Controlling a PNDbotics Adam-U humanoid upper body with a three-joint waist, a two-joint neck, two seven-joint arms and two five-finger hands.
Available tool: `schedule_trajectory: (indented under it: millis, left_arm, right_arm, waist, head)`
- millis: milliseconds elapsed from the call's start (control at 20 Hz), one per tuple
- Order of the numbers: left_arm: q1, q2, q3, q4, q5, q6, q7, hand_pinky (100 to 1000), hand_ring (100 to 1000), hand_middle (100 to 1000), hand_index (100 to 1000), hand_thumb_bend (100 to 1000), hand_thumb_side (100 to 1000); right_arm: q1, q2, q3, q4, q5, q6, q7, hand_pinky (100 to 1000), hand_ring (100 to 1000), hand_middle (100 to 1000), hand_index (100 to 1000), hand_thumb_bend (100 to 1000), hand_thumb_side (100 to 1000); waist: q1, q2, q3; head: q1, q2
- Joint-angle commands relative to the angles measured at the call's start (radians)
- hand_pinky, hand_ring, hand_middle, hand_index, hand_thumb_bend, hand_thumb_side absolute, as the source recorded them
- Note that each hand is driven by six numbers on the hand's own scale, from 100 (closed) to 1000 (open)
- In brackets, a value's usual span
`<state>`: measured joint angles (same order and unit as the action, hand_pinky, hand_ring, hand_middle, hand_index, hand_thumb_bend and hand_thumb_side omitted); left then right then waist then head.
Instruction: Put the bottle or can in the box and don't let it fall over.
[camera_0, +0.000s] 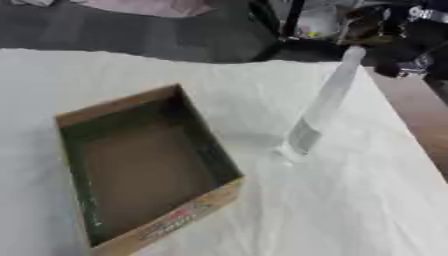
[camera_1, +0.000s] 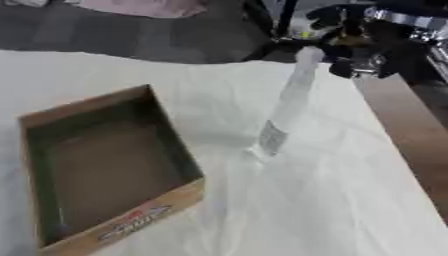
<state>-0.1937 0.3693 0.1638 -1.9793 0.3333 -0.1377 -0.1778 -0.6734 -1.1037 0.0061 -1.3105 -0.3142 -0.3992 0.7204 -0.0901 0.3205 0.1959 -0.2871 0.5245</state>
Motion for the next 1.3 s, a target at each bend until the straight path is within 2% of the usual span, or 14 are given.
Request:
schedule_trajectory:
  millis: [50,450,1300]
  left_arm:
    - [-0.007,0.022,0.004,-0.021,-0.002,-0.003,-0.003,684,540,661,832,114,772]
    - [-0.01,0.019,0.004,-0.021,-0.007,-0.003,-0.005,684,539,661,832,113,773]
    - [-0.015,0.01,0.005,-0.021,-0.013,0.0,-0.009,686,523,661,832,115,775]
  right_arm:
    - [-0.018,-0.031,-0.016,-0.005,-0.013,-0.009,0.006,911,990,1000,881,374,358]
    - [-0.021,-0.021,-0.006,-0.022,-0.023,-0.009,0.038,910,986,1000,879,378,355]
    - [-0.026,-0.002,0.004,-0.036,-0.039,-0.004,0.045,898,950,975,848,382,299]
  waist:
    - [0.003,-0.013,0.003]
    - [0.002,-0.002,0.004]
    - [-0.005,0.012,0.016]
  head:
    - [-0.01,-0.017]
    - [-0.011,-0.019]
    - [-0.02,-0.028]
